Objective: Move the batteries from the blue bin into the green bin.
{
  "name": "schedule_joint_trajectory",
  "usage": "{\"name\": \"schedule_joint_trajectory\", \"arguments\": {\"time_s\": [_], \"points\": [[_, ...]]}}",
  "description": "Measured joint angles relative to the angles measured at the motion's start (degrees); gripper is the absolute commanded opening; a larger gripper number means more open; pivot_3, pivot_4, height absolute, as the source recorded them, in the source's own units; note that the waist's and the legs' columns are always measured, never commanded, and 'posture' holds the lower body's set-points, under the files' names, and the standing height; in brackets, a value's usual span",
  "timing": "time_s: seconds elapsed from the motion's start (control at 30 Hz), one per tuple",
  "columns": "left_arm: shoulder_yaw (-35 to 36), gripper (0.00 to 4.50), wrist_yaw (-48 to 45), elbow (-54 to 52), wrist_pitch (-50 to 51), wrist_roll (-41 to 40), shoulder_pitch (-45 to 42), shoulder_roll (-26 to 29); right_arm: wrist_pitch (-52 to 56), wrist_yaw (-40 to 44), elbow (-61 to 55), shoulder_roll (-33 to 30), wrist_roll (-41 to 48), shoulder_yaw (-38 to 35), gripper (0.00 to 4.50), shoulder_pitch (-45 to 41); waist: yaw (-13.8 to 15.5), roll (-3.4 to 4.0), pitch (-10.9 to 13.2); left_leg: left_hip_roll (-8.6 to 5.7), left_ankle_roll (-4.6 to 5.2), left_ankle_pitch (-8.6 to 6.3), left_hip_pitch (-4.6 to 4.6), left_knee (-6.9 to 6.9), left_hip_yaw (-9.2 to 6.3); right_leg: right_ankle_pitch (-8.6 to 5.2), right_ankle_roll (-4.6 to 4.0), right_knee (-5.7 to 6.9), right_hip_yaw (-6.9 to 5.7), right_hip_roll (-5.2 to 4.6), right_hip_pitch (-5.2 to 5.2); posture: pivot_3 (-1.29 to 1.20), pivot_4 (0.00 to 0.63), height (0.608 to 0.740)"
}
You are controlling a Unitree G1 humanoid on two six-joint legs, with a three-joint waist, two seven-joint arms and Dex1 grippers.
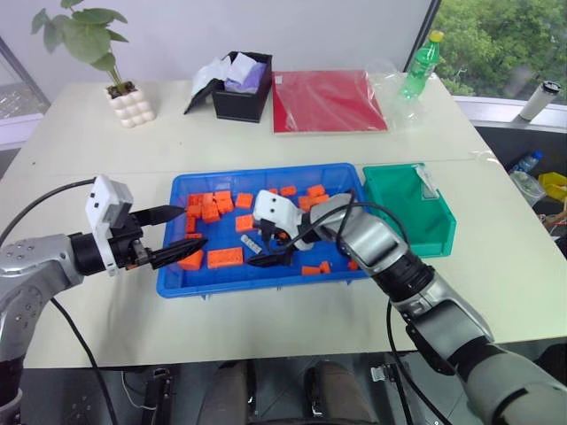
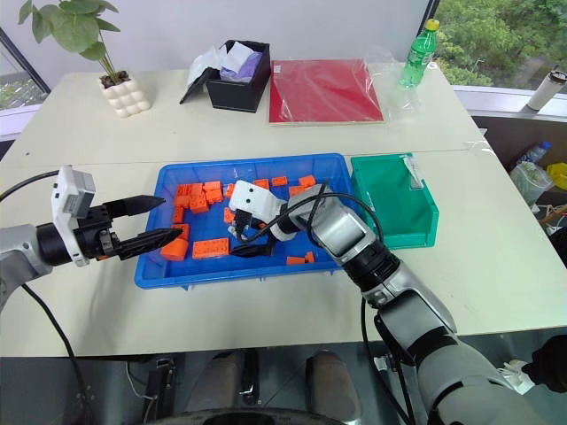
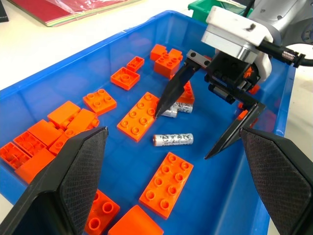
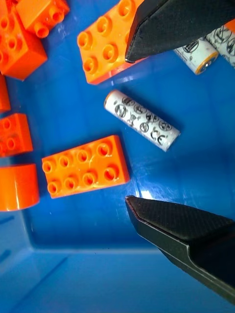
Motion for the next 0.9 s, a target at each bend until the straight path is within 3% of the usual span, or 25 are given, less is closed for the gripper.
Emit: {"name": "schedule_joint_trajectory", "arguments": {"time_s": [0.1, 0.87, 0.9], "points": [[0.0, 4.5, 0.1, 0.0, 0.0, -0.3, 0.0, -0.1, -1.3, 0.3, 0.0, -0.2, -1.1, 0.5, 2.19, 0.0, 0.0, 0.0, 0.0, 0.0, 0.0, 0.0, 0.0, 0.0, 0.0, 0.0, 0.0, 0.0, 0.0, 0.0, 0.0, 0.0, 0.15, 0.74], [0.7, 4.5, 1.8, -0.9, 0.0, -1.0, 0.0, -0.5, -8.3, 1.2, 4.6, 1.6, -5.6, 2.7, 2.19, 1.0, 0.0, 0.0, 0.0, 0.0, -0.01, 0.0, 0.0, 0.0, 0.0, 0.0, 0.0, 0.0, 0.0, 0.0, 0.0, 0.0, 0.15, 0.74], [0.7, 4.5, 1.9, -1.0, 0.0, -1.0, 0.0, -0.5, -8.7, 1.1, 4.9, 1.9, -5.7, 2.7, 1.92, 1.0, 0.0, 0.0, 0.0, 0.0, -0.01, 0.0, 0.0, 0.0, 0.0, 0.0, 0.0, 0.0, 0.0, 0.0, 0.0, 0.0, 0.15, 0.74]]}}
